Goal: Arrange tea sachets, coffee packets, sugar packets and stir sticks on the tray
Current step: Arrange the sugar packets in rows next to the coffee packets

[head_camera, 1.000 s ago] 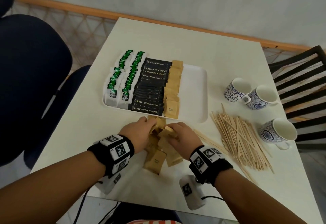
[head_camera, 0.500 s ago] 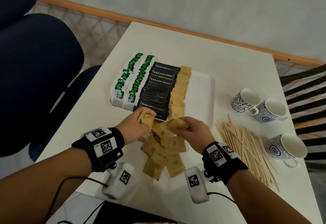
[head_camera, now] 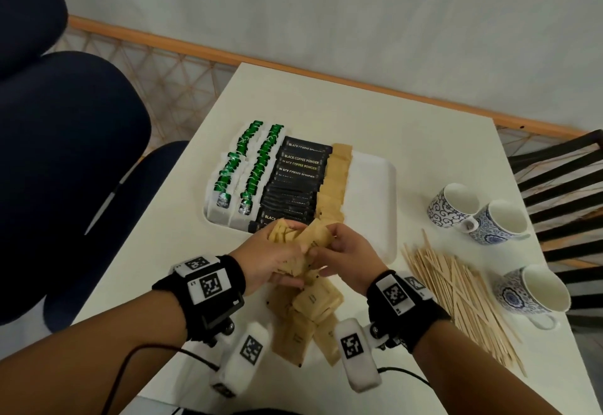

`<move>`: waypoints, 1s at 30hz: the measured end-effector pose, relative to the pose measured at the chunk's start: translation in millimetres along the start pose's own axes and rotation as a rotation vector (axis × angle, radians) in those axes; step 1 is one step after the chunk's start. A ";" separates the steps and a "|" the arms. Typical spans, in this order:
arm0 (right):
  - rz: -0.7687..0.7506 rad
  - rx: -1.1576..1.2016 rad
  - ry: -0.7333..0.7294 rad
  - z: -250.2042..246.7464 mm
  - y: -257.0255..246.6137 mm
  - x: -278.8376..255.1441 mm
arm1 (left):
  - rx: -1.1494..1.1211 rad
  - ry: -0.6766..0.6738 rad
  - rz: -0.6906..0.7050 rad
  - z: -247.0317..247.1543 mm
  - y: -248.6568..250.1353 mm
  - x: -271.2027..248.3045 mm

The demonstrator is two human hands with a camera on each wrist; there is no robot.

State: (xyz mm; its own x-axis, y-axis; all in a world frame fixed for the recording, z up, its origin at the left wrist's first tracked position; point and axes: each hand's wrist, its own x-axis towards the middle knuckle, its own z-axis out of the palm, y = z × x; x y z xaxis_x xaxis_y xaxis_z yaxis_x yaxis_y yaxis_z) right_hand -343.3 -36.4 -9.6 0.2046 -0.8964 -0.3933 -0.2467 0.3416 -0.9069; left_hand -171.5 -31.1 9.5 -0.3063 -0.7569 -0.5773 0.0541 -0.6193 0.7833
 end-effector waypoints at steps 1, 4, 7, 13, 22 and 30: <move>0.008 0.022 -0.006 -0.2 -2.1 0.0 | 0.007 -0.006 -0.005 -1.1 1.2 1.0; 0.013 0.087 0.020 -4.2 -5.0 1.8 | 0.025 -0.016 -0.026 -3.5 4.1 4.7; 0.010 0.179 0.083 -12.1 -9.0 4.2 | 0.028 -0.039 -0.043 -3.8 6.5 8.2; 0.029 0.091 0.072 -22.5 -13.2 15.3 | -0.027 -0.026 -0.007 1.7 13.2 21.6; -0.050 0.123 0.023 -37.2 -25.5 34.6 | -0.022 0.055 0.029 -3.3 34.1 46.8; -0.098 0.222 -0.175 -55.5 -28.3 51.1 | 0.017 -0.187 -0.218 -13.9 58.9 66.8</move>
State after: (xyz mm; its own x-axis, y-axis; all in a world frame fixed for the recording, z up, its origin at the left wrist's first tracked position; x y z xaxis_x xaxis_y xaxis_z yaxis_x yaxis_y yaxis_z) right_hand -378.5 -107.5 4.4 0.3822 -0.8723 -0.3049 -0.0082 0.3267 -0.9451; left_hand -175.5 -121.1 13.9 -0.4789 -0.5536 -0.6813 -0.0481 -0.7584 0.6501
